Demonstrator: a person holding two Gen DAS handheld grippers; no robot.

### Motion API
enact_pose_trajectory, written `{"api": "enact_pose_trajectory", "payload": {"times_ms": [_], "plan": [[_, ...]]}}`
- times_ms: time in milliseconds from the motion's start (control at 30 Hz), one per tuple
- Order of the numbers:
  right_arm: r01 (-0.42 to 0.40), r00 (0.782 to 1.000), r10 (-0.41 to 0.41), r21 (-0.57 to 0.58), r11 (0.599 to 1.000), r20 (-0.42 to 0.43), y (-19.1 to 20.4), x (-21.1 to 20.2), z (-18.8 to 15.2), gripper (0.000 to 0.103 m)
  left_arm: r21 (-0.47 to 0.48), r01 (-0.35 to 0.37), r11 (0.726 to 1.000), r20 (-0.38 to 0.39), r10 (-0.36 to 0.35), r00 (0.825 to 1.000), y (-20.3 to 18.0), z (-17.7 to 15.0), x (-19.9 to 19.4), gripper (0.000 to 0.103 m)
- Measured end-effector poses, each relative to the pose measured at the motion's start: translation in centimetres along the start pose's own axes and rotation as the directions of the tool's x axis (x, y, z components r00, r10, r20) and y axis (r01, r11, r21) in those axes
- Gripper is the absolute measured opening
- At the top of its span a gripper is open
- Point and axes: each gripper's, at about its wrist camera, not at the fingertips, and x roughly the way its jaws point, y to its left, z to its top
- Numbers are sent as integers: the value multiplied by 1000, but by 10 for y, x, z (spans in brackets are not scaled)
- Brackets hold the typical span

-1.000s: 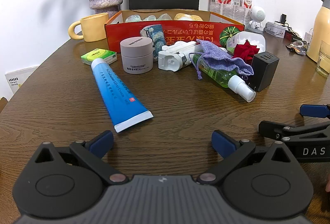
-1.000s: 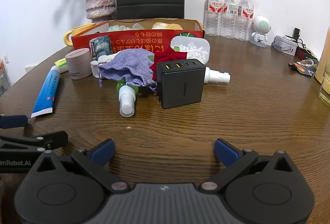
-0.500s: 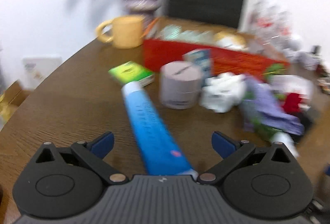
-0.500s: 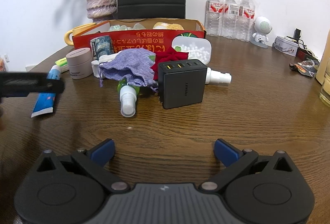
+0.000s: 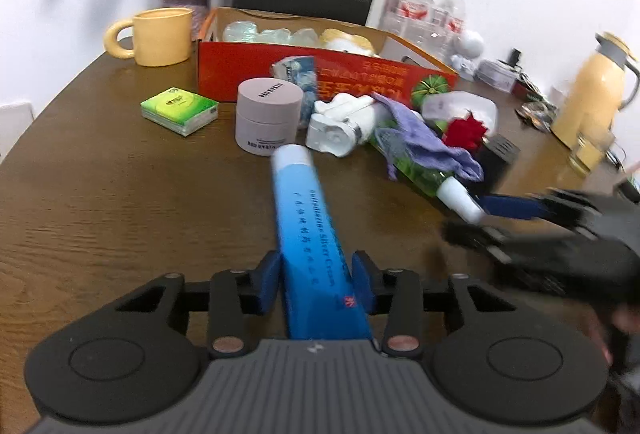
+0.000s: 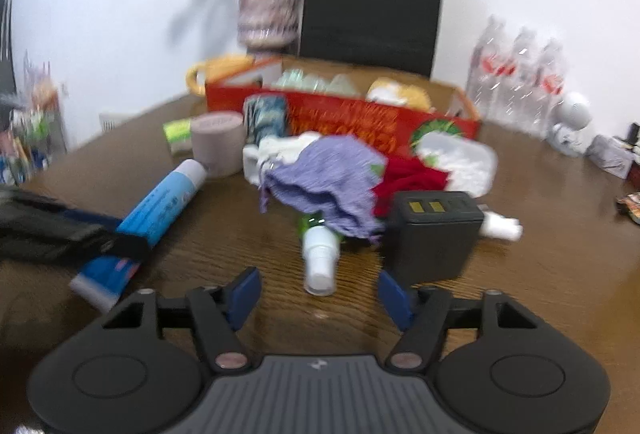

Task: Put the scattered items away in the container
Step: 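Grasp the blue toothpaste tube with the left tool while the right tool grasps the green spray bottle, then carry tube and bottle into the box and open both tools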

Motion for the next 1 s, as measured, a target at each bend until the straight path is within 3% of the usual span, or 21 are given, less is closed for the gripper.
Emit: {"api": "enact_pose_trajectory", "payload": {"times_ms": [33, 67, 133, 267, 333, 400, 533, 567, 600, 633, 700, 733, 767, 800, 1000], "plan": [[-9, 1000, 9, 18, 1000, -13, 0, 8, 4, 43, -2, -16, 1000, 11, 16, 1000, 0, 0, -1, 64], [-9, 1000, 10, 25, 1000, -17, 0, 12, 6, 32, -8, -27, 1000, 14, 27, 1000, 0, 1, 0, 66], [2, 1000, -1, 27, 1000, -17, 0, 12, 6, 20, -25, -46, 999, 12, 46, 999, -1, 5, 6, 66], [17, 999, -16, 27, 1000, -32, -1, 1, 0, 20, 0, -77, 997, 9, 77, 997, -9, 8, 20, 66], [29, 999, -29, 21, 999, -39, 0, -16, -13, 20, 42, -92, 995, 15, 91, 996, -19, 4, 19, 49], [48, 998, -48, 0, 999, -34, 5, -34, -27, 22, 84, -107, 991, 22, 105, 994, -29, 0, 17, 40], [96, 995, -97, -65, 993, -20, 15, -45, -33, 72, 90, -107, 990, -8, 108, 994, -39, -7, 7, 39], [104, 994, -105, -77, 992, -3, 16, -43, -31, 76, 78, -94, 993, -17, 96, 995, -39, -7, 5, 42], [113, 994, -112, -88, 990, 13, 16, -40, -28, 76, 52, -83, 995, -19, 84, 996, -38, -7, 4, 57], [112, 994, -110, -93, 989, 23, 17, -36, -25, 74, 22, -82, 996, -18, 83, 996, -35, -5, 6, 74], [79, 997, -77, -67, 995, 25, 12, -21, -14, 72, 6, -83, 997, -13, 83, 996, -34, -1, 12, 74], [62, 998, -61, -46, 997, 16, 9, -16, -11, 59, 2, -83, 997, -11, 83, 996, -34, 1, 16, 66], [47, 999, -47, -23, 999, 3, 5, -13, -9, 34, 8, -99, 995, -8, 99, 995, -35, 3, 17, 53], [33, 999, -33, -1, 999, -8, 2, -9, -6, 30, 18, -105, 994, -11, 105, 994, -36, 4, 17, 36], [-94, 995, 96, 40, 995, -38, -8, -31, -22, 30, -10, -54, 999, -31, 53, 998, -40, -1, -6, 35]]}}
